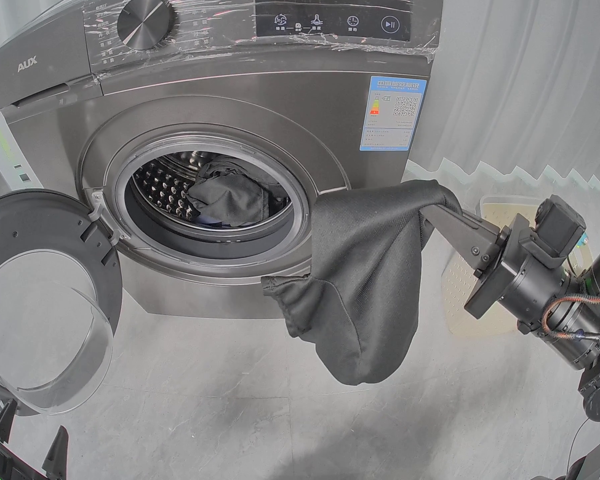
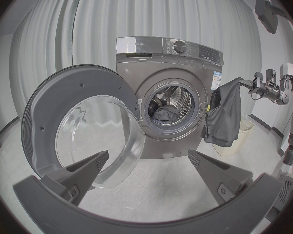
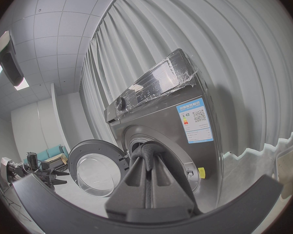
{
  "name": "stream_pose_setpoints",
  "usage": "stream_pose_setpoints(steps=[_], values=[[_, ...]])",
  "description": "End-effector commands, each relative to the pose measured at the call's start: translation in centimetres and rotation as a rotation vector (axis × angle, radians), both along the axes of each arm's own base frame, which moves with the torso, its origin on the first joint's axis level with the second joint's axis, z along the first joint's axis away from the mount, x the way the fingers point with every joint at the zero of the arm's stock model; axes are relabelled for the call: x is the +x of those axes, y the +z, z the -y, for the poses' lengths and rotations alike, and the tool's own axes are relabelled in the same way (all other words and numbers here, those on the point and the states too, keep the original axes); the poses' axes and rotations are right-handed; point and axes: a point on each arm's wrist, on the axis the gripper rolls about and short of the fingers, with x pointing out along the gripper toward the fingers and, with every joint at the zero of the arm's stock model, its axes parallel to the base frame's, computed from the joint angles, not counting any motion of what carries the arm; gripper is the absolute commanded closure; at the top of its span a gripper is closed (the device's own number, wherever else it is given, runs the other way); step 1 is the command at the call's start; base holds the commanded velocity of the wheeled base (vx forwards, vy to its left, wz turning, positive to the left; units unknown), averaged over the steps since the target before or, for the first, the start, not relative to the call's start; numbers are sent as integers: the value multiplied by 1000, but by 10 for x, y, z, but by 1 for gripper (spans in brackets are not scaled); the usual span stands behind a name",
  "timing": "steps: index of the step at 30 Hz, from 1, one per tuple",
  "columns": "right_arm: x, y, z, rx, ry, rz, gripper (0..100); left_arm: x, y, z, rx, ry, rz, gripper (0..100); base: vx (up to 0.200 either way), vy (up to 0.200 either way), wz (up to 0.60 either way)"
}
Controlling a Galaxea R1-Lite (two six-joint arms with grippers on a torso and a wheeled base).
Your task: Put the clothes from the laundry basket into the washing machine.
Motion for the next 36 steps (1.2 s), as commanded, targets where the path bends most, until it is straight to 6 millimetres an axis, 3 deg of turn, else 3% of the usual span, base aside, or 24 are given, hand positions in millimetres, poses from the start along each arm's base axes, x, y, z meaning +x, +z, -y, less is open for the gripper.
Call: stream_pose_setpoints(steps=[1,24,36], values=[[1,0,1,0,-3,0,100,0,-4,0,0,0,1,0,0,0,0],[4,0,4,4,-23,-9,100,0,-4,0,5,0,0,0,0,183,0],[5,-3,3,-7,-25,-24,100,0,-5,0,6,2,3,0,0,0,0]])
